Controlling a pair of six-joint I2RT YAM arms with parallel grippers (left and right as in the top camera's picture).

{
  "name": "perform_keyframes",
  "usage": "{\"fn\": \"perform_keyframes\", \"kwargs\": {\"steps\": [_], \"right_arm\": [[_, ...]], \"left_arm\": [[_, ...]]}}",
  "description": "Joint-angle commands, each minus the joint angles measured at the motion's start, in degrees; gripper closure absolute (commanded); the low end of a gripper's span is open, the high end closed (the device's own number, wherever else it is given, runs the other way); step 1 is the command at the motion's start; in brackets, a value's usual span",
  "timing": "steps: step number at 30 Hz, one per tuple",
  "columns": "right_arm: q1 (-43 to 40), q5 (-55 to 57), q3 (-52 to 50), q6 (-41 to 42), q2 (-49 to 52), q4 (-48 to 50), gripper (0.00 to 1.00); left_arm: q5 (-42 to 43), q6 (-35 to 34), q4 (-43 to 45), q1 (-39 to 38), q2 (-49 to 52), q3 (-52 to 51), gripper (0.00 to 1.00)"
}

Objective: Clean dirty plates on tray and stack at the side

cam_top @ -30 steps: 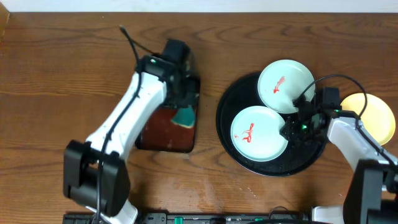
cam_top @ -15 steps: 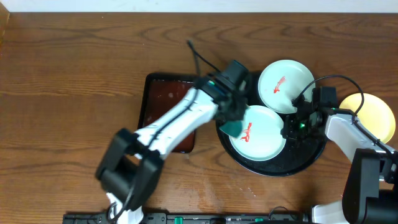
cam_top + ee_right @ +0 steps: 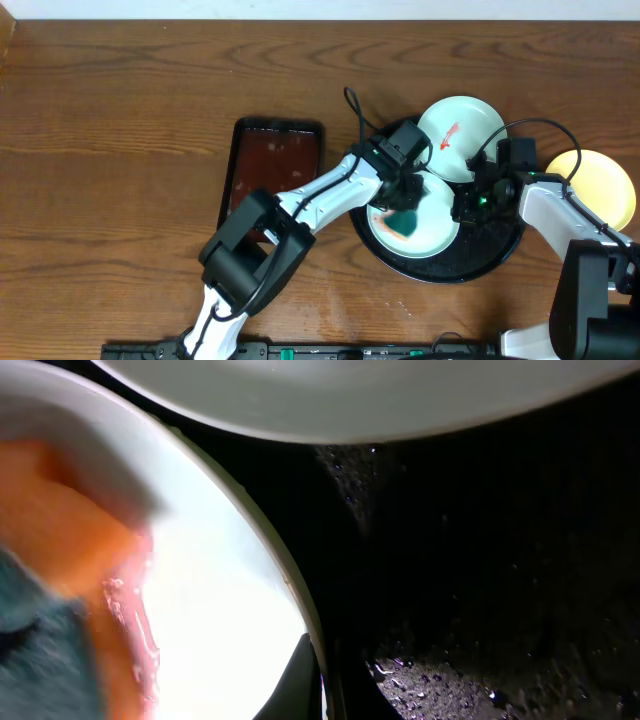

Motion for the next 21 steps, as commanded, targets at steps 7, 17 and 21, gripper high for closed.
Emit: {"fn": "perform_keyframes", "kwargs": {"steps": [7,17,21], "right_arm": [[1.18,2.21,-0.28,1.14,1.49,0.11,0.99],[1.18,2.21,-0.28,1.16,1.49,0.13,0.99],[1.18,2.19,-0.28,1.16,1.49,0.13,0.99]], "left_arm": [[-30.47,3.56,-14.16,2.08,2.51,0.74,0.93],[8.44,1.36,2.14,1.14,4.37,0.83,0.93],[13.79,-0.7,6.54,-1.16,5.31,0.83,0.92]]}}
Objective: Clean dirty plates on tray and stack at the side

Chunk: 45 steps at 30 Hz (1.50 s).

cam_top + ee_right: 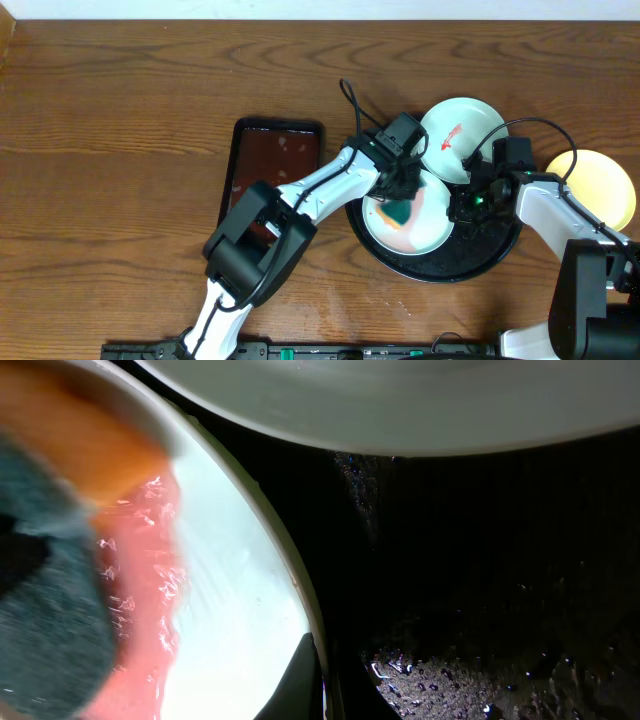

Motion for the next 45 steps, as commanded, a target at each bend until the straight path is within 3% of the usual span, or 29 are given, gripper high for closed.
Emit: {"fn": "perform_keyframes", "kwargs": {"steps": [1,11,18,22,26,30,34,37,40,45], "right_arm": [[0.28,3.19,-0.33,0.74,1.4,0.13,0.99],[0.28,3.19,-0.33,0.76,1.4,0.02,0.99],[0.28,3.19,-0.33,0.74,1.4,-0.5,0.99],[0.28,3.19,-0.33,0.74,1.4,-0.46,0.99],[0.28,3.21,-0.33,0.72,1.4,-0.5,0.99],[0.28,3.21,-0.33,0.72,1.4,-0.46,0.99],[0.28,3.21,-0.33,0.72,1.4,-0.31,0.99],[0.28,3.21,-0.33,0.72,1.4,-0.24,0.99],[0.28,3.21,-0.33,0.72,1.4,-0.24,0.99],[0.28,3.21,-0.33,0.72,1.4,-0.26,0.99]], "left_arm": [[11.06,-2.1,1.9,-2.97,2.99,-0.85,0.92],[9.81,0.07,-1.97,-4.0,2.97,-0.83,0.92],[-18.01,0.07,-15.58,-1.22,2.97,0.07,0.93],[-32.13,3.54,-18.32,0.2,2.97,1.4,0.93],[-39.63,6.25,-18.73,0.31,2.97,1.77,0.92],[-41.79,7.45,-19.17,0.31,2.97,1.75,0.93],[-37.31,7.41,-18.56,0.07,2.97,1.75,0.92],[-24.61,7.39,-15.8,-0.09,3.02,1.73,0.92],[-4.11,6.64,-9.18,-0.39,3.76,1.64,0.92],[8.22,3.69,-2.4,-2.69,5.77,1.64,0.92]]}}
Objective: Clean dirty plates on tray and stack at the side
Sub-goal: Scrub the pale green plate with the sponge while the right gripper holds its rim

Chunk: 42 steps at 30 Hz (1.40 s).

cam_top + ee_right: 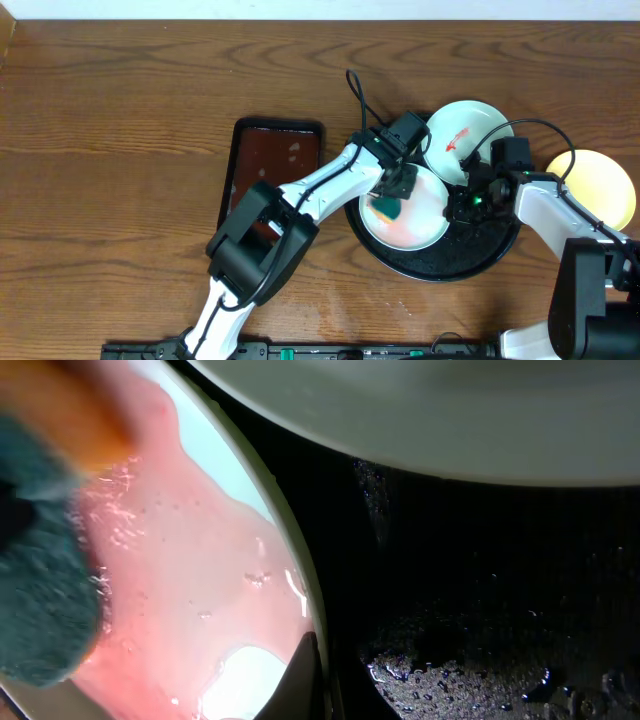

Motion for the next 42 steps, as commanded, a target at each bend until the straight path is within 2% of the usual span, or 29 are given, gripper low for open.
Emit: {"fn": "perform_keyframes", "kwargs": {"steps": [1,9,13,17,20,23,28,33,37,42], "right_arm": [[0.02,4.79,-0.33,-0.15,1.07,0.0,0.99],[0.02,4.79,-0.33,-0.17,1.07,-0.04,0.99],[0.02,4.79,-0.33,-0.17,1.07,-0.04,0.99],[0.02,4.79,-0.33,-0.17,1.07,-0.02,0.99],[0.02,4.79,-0.33,-0.17,1.07,-0.02,0.99],[0.02,4.79,-0.33,-0.17,1.07,0.0,0.99],[0.02,4.79,-0.33,-0.17,1.07,-0.02,0.99],[0.02,4.79,-0.33,-0.17,1.07,-0.02,0.99],[0.02,4.79,-0.33,-0.17,1.07,0.04,0.99],[0.02,4.79,-0.33,-0.17,1.07,0.35,0.99]], "left_arm": [[16.09,-2.05,3.76,-2.95,5.03,-1.46,0.92],[16.7,0.07,2.93,-4.81,5.09,-1.46,0.92],[16.46,4.31,-0.87,-4.81,4.87,-1.36,0.92],[7.5,4.63,-6.56,-4.63,4.5,-0.37,0.93],[-5.25,4.72,-12.55,-4.63,3.72,1.18,0.93],[-13.0,11.19,-14.32,-4.48,2.91,1.44,0.93],[-16.9,21.09,-14.27,-2.89,2.78,1.42,0.92],[-24.98,21.81,-13.81,0.11,2.78,1.42,0.93],[-25.57,22.4,-13.05,2.38,2.78,1.42,0.93],[-26.97,16.11,-11.93,3.67,2.56,1.49,0.92]]}}
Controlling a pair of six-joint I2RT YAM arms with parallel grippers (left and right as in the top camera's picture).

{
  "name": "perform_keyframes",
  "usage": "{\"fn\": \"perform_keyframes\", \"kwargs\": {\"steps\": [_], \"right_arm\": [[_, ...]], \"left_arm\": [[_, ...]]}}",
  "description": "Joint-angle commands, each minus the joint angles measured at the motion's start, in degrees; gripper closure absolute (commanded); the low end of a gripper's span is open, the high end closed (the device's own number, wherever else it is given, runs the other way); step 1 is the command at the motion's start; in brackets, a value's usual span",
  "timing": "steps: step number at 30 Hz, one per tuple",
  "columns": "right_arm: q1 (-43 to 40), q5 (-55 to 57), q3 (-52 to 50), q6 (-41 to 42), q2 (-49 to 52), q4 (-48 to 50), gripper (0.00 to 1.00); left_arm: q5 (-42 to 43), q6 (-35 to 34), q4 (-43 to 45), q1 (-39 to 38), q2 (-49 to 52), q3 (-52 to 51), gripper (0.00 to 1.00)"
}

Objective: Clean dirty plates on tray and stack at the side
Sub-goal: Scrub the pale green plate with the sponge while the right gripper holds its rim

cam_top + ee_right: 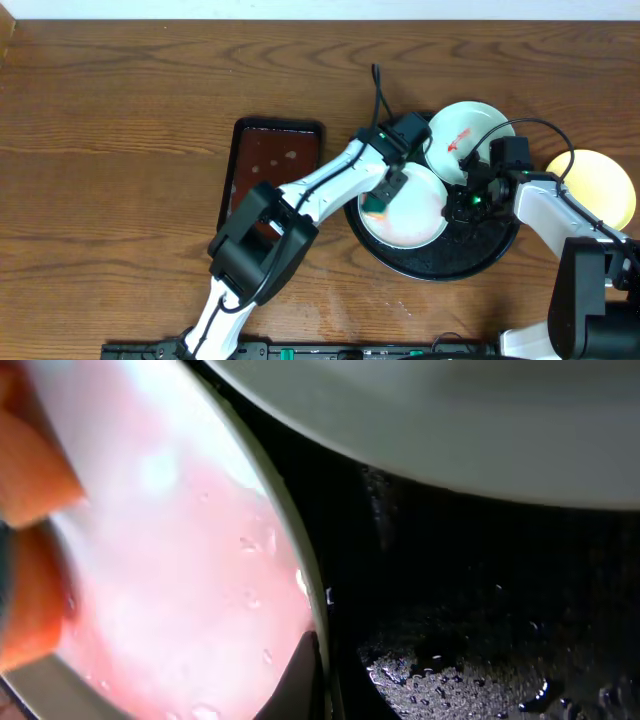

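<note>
A white plate [415, 215] lies in the round black tray [490, 255], coated with a pink watery film [170, 590]. My left gripper [386, 194] is shut on an orange and green sponge [375, 208], pressed on the plate's left part; the sponge [30, 490] shows orange in the right wrist view. My right gripper [459, 205] is shut on the plate's right rim [300, 575], one dark finger [298, 680] inside the rim. A second white plate [465, 135] with a red streak leans at the tray's back; its underside [450, 420] fills the top of the wrist view.
A pale yellow plate [597, 187] sits on the table right of the tray. A dark rectangular basin [275, 165] with reddish liquid stands to the left. The tray floor [480, 630] is wet and beaded. Cables arch over the tray's back.
The sponge has gone from the plate's middle left to its left edge. The pink film now covers more of the plate. My right gripper keeps its hold on the rim.
The sponge was first at the lower middle of the plate, over an orange-red smear. Then it stood higher, then further left, and now at the left edge. The smear has thinned into a pink film across the plate. My right gripper held the rim at every moment.
</note>
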Motion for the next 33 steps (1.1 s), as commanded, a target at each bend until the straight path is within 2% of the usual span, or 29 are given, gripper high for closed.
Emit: {"fn": "perform_keyframes", "kwargs": {"steps": [1,4,7,13,19,23,27,30,33], "right_arm": [[-0.09,5.33,-0.48,-0.33,0.98,0.24,0.99],[-0.09,5.33,-0.48,-0.33,0.98,0.24,0.99],[-0.09,5.33,-0.48,-0.33,0.98,0.31,0.99],[-0.09,5.33,-0.48,-0.31,0.98,0.68,0.99],[-0.09,5.35,-0.48,-0.33,0.98,0.46,0.99],[-0.09,5.33,-0.48,-0.33,0.98,0.87,0.99],[-0.11,5.33,-0.48,-0.31,0.98,1.25,0.99],[-0.11,5.33,-0.48,-0.31,0.98,1.18,0.99],[-0.09,5.31,-0.48,-0.31,0.98,1.18,0.99]], "left_arm": [[-12.39,-5.73,-0.2,3.52,2.14,-2.29,0.93],[-13.31,-12.35,-0.46,4.17,2.14,-2.29,0.93],[-11.72,-14.62,-1.31,4.26,2.14,-2.29,0.93],[8.57,-13.14,-3.48,4.24,2.14,-2.58,0.93],[4.68,-19.96,-11.63,4.79,2.14,-2.58,0.93],[5.68,-21.22,-13.57,5.14,2.14,-2.58,0.93],[9.81,-20.04,-9.77,4.52,2.16,-2.58,0.92],[15.56,-16.61,-3.93,3.43,2.16,-2.58,0.92],[17.99,-16.0,2.95,1.88,2.16,-2.58,0.92]]}}
